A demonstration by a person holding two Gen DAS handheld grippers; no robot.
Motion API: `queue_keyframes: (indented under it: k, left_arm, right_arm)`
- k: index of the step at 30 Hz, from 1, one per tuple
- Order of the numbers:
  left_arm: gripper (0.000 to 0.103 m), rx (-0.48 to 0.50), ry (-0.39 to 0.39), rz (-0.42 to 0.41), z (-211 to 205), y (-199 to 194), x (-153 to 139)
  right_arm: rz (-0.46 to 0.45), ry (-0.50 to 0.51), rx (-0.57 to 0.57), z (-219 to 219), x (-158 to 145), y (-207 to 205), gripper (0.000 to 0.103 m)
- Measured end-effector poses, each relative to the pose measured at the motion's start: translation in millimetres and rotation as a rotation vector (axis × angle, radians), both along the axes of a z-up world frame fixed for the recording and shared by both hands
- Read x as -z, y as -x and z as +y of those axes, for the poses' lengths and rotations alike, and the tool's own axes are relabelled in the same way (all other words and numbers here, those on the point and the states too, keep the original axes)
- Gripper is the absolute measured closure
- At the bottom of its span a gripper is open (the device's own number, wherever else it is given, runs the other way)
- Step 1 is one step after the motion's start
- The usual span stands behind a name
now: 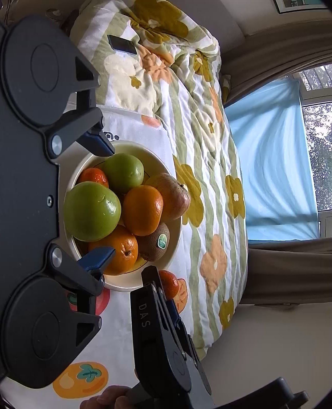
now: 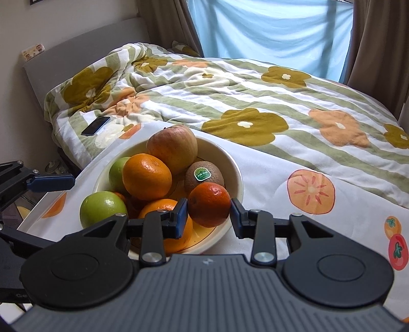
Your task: Organize fruits
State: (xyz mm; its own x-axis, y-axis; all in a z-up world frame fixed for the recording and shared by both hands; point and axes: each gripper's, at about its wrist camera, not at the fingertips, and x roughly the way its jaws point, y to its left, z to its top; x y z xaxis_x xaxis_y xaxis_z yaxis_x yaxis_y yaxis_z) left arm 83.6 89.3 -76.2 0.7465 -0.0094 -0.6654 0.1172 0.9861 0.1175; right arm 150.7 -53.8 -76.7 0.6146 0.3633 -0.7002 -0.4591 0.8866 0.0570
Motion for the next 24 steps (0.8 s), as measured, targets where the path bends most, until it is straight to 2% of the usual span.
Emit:
queue_keyframes:
  k: [9,11,16,24]
  left_arm:
    - [0.022,0.016,0.022,0.027,12.4,-1.7,2.9]
    - [0.021,0.027,0.032,0.032,15.6,-1.9,2.8]
    - [0.022,0.059,0.053,0.035,20.5,-2.9,0.7]
    - [0.022,0.113,0.057,0.0,18.3,2.7,-17.0]
  right_arm:
    - [0.045,-0.026,0.061,11.7,10.2,-14.0,0.052]
    - [0.038,-0.026,0.073,13.8,10.5,-13.6,0.037]
    - [0.006,-0.03,0.108,15.7,3.8,-5.1,0.018]
    - [-0.036,-0.041,0.186,6.6,-20.2,17.1,0.018]
